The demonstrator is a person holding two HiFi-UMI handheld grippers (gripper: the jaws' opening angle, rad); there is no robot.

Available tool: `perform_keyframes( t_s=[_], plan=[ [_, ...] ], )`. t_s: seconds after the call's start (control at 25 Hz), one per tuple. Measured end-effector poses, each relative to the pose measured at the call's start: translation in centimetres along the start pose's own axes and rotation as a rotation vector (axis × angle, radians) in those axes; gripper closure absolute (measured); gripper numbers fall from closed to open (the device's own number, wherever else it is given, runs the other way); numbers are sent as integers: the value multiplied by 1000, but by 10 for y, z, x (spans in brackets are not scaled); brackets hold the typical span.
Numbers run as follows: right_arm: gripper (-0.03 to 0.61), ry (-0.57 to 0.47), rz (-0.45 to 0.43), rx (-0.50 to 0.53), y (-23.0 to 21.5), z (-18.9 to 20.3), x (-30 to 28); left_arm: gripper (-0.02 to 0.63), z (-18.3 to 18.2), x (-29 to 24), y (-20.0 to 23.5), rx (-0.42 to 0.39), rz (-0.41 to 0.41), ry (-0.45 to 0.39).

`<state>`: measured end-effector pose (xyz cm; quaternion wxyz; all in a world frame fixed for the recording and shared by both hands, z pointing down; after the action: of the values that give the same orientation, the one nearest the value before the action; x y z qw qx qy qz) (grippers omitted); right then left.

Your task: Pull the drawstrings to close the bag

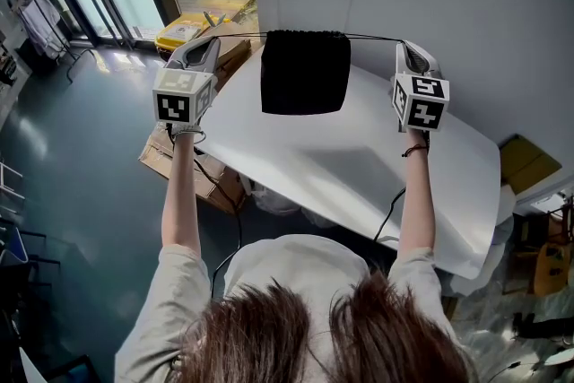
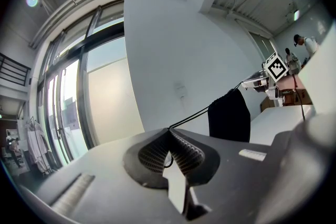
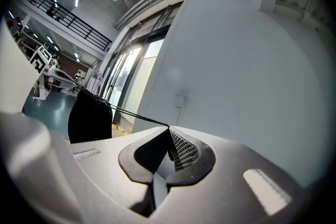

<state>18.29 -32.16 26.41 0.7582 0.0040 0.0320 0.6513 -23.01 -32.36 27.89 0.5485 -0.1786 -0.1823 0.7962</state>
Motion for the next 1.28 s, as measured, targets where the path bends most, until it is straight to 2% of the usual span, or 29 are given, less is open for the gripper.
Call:
perform_keyframes(
  t_s=[1.28],
  plan=[
    [561,-11,39,-38,-11,0,1,615,2,5,5,23,-17,-10]
  ],
)
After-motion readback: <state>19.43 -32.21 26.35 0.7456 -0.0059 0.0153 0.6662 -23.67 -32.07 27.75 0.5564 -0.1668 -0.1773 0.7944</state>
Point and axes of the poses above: the fingertips, and each gripper's own axes: x backward along the fingers, y to its left, z out of its underside, the point moved 6 cm from there along x, backward along the fingers, and after that the axes turned 13 degrees about -x, right-handed, at the moved point
